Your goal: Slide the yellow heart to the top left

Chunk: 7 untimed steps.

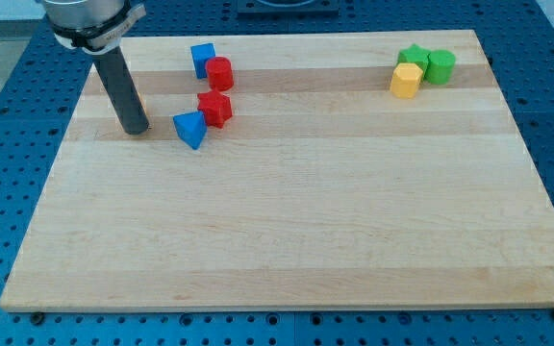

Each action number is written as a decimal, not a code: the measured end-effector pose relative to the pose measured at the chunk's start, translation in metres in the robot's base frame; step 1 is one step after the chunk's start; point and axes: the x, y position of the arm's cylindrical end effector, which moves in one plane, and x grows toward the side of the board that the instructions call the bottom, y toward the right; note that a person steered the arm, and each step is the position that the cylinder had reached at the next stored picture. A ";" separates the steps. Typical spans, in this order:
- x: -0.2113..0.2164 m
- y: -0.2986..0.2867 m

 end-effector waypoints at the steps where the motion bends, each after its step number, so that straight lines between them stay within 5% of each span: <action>1: 0.000 -0.014; 3: -0.004 -0.038; 5: -0.006 0.002; 7: -0.044 0.004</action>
